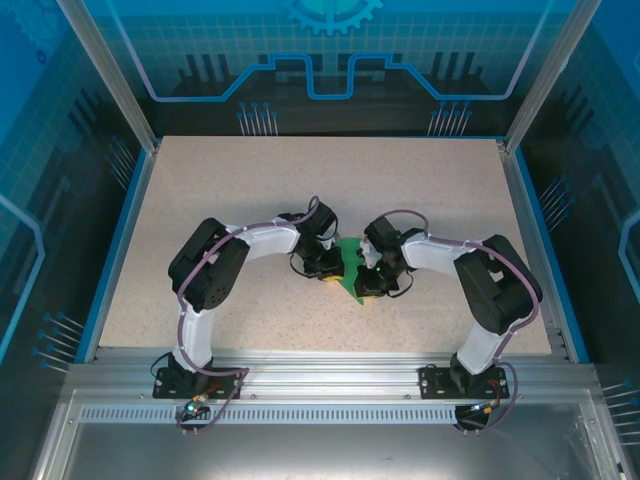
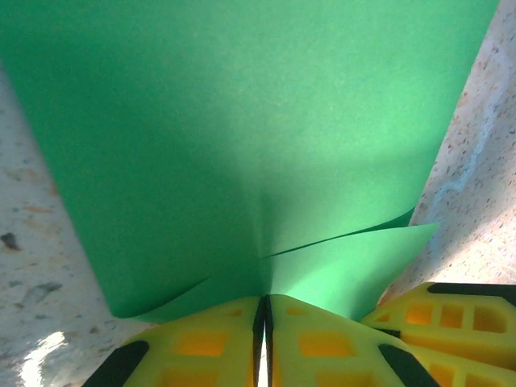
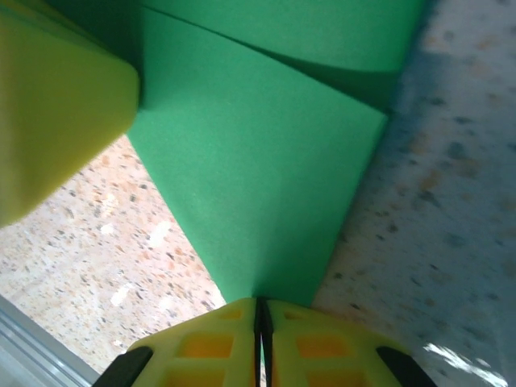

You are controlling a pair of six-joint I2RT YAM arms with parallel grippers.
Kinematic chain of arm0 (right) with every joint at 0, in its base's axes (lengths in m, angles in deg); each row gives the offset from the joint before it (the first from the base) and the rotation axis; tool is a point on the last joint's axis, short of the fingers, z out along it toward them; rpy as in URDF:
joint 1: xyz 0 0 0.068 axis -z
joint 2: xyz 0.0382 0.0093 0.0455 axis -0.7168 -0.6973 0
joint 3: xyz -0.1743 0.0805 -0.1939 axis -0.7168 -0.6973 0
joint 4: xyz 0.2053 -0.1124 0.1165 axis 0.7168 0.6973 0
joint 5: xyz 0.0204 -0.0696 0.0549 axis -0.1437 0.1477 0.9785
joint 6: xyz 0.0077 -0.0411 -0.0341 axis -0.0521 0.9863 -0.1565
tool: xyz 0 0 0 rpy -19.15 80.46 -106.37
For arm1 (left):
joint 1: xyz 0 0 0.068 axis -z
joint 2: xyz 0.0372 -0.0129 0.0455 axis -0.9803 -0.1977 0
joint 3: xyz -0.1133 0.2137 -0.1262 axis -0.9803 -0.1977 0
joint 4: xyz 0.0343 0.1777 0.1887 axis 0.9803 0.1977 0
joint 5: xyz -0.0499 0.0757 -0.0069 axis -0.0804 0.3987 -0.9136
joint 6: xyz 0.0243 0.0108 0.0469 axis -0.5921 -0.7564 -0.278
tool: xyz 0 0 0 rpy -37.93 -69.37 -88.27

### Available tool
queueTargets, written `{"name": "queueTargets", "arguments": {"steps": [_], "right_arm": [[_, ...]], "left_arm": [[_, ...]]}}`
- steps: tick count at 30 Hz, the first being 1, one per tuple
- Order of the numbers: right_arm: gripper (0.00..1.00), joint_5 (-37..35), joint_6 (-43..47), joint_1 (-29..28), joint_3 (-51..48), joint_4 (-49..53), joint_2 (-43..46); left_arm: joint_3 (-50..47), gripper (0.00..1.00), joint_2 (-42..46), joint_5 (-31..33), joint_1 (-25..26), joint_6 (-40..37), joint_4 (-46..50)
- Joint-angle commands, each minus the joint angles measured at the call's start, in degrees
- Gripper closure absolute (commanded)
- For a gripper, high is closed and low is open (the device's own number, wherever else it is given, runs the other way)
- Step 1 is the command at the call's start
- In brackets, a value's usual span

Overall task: Fold a paper plane with a square sheet of paper (fold left side to right side)
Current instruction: Third fold the triangle at the center of the table.

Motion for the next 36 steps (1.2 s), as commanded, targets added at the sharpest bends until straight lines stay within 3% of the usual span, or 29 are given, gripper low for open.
{"name": "queueTargets", "arguments": {"steps": [1, 10, 25, 36], "right_arm": [[0.88, -2.77, -1.93, -0.35, 0.45, 6.42, 2.54], [0.89, 1.42, -6.67, -3.69, 5.68, 2.23, 0.84], [0.89, -0.77, -11.68, -4.48, 5.76, -1.81, -6.49], [0.89, -2.1, -12.83, -2.11, -6.89, -0.13, 0.32]], "left_arm": [[-0.04, 0.86, -2.74, 4.78, -0.09, -0.78, 3.11], [0.08, 0.86, -2.69, 4.96, 0.01, -0.68, 3.36], [-0.04, 0.87, -2.56, 5.4, 0.02, -0.15, 3.27], [0.0, 0.88, -3.69, 7.64, -0.02, -0.3, 4.14]]}}
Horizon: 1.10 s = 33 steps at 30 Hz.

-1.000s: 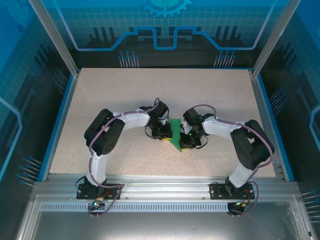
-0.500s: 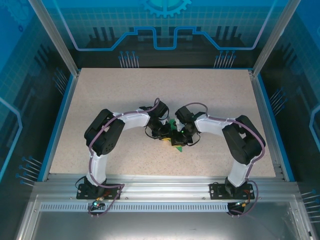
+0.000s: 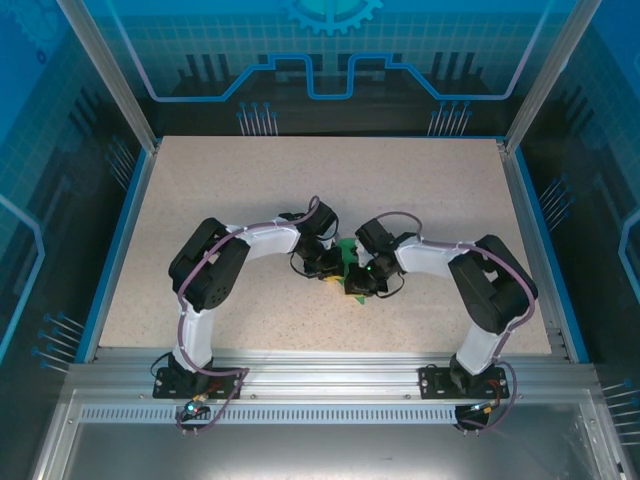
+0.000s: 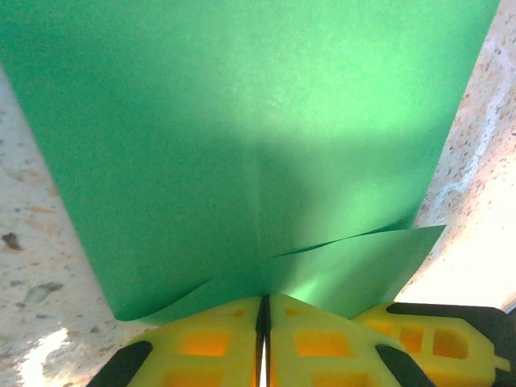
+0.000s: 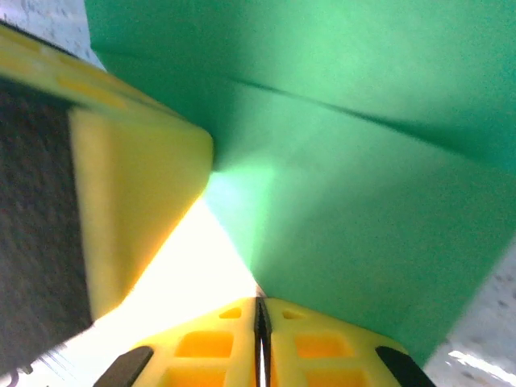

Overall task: Fold a paper plane with a square sheet of paper (fold left side to right side)
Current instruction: Third fold the triangle at the center of the table.

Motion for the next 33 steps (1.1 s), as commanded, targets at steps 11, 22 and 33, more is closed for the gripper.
{"name": "queueTargets", "arguments": {"steps": [11, 22, 33], "right_arm": [[0.88, -3.07, -0.04, 6.04, -15.98, 8.94, 8.57], [0.74, -4.04, 9.45, 8.7, -10.32, 11.72, 19.15], [0.42, -1.23, 19.58, 9.28, -2.46, 4.69, 15.86]], "left_arm": [[0.1, 0.88, -3.64, 7.4, -0.18, -0.53, 3.7], [6.84, 0.77, 3.88, 1.46, -0.85, -1.13, 5.14], [-2.29, 0.53, 16.54, 2.1, -6.21, 1.72, 3.48]]}}
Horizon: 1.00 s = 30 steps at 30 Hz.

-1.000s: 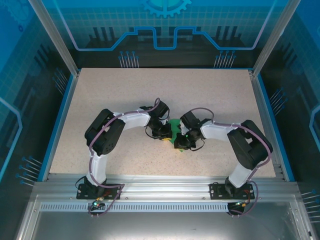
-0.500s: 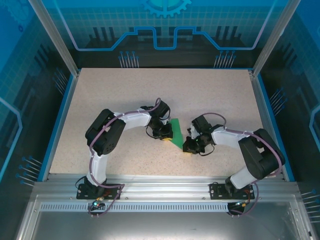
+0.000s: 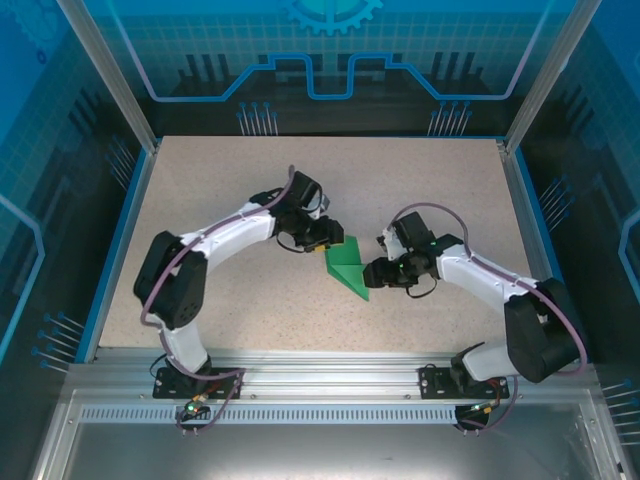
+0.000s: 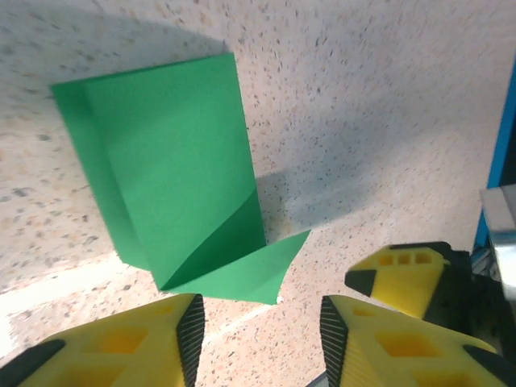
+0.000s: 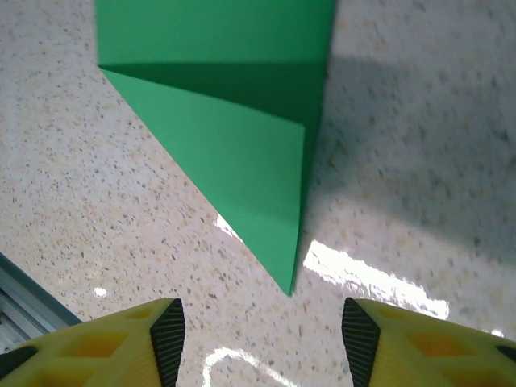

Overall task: Fold a paper plane with a square sheet of paper (fold left side to right side)
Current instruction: Third fold the triangle at the center of the table.

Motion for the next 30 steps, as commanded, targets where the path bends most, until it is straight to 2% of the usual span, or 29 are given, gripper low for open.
{"name": "queueTargets", "arguments": {"steps": [1, 9, 22, 26, 30], "right_arm": [[0.42, 0.17, 4.49, 0.78, 2.83, -2.07, -3.84], [0.48, -2.37, 4.68, 1.13, 8.82, -2.03, -13.32], [0.48, -3.79, 3.87, 1.37, 7.79, -4.5, -15.1], [0.48, -4.77, 4.32, 1.4, 6.77, -5.43, -13.19], [0.43, -6.47, 5.09, 1.27, 4.25, -7.03, -7.69]], "left_arm": [[-5.32, 0.51, 2.1, 0.26, -1.59, 1.9, -0.09], [-9.03, 0.48, -0.57, -4.68, -1.47, 5.31, -7.38], [-2.89, 0.48, -10.97, -5.34, -0.05, 6.44, -9.56], [-1.36, 0.53, -12.45, -5.12, 0.01, 6.61, -9.34], [-1.22, 0.68, -11.98, -4.82, 0.1, 6.82, -9.26]]}}
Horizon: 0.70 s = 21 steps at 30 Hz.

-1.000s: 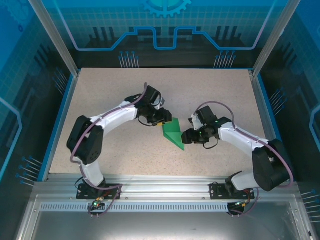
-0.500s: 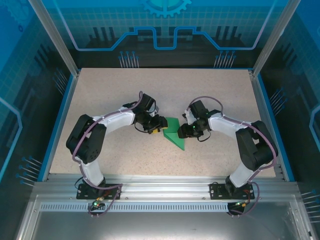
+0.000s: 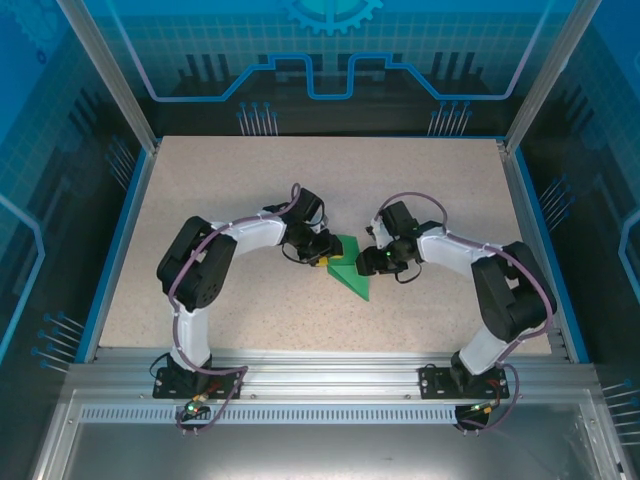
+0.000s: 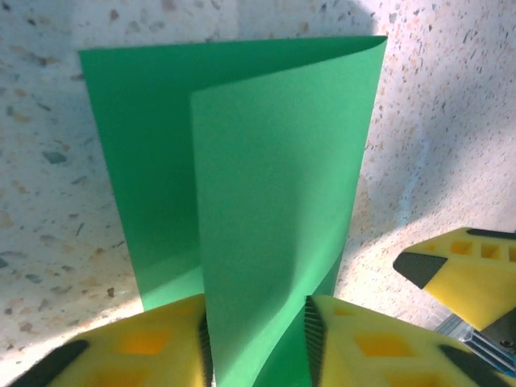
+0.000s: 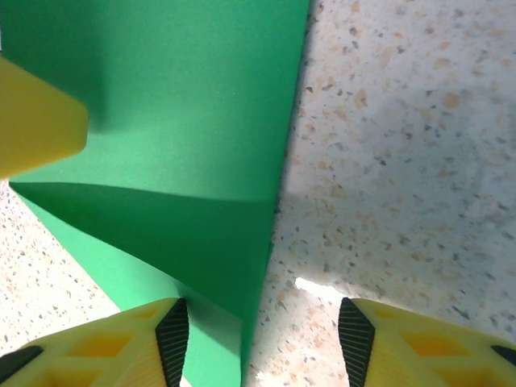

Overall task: Fold a paper plane with a square sheet of paper (fold left side to right side)
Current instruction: Third fold the triangle at the center of the table.

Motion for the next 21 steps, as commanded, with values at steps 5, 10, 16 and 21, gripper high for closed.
{"name": "queueTargets", "arguments": {"steps": [5, 10, 16, 21], "right_arm": [[0.37, -7.15, 2.29, -2.67, -5.99, -1.95, 12.13], [0.36, -13.7, 3.2, -11.36, -9.26, -4.93, 15.48], [0.34, -18.94, 6.01, -17.48, -8.07, -7.51, 10.54], [0.34, -21.32, 7.09, -19.14, -6.12, -8.01, 6.66]], "left_arm": [[1.58, 0.73, 1.23, 0.38, 0.32, 0.24, 1.88], [2.34, 0.75, 1.51, 0.48, 0.28, 0.15, 3.47], [3.75, 0.75, 1.11, 0.14, 0.32, 0.57, 4.43], [5.09, 0.75, 0.64, -0.23, 0.41, 0.85, 5.03]]}}
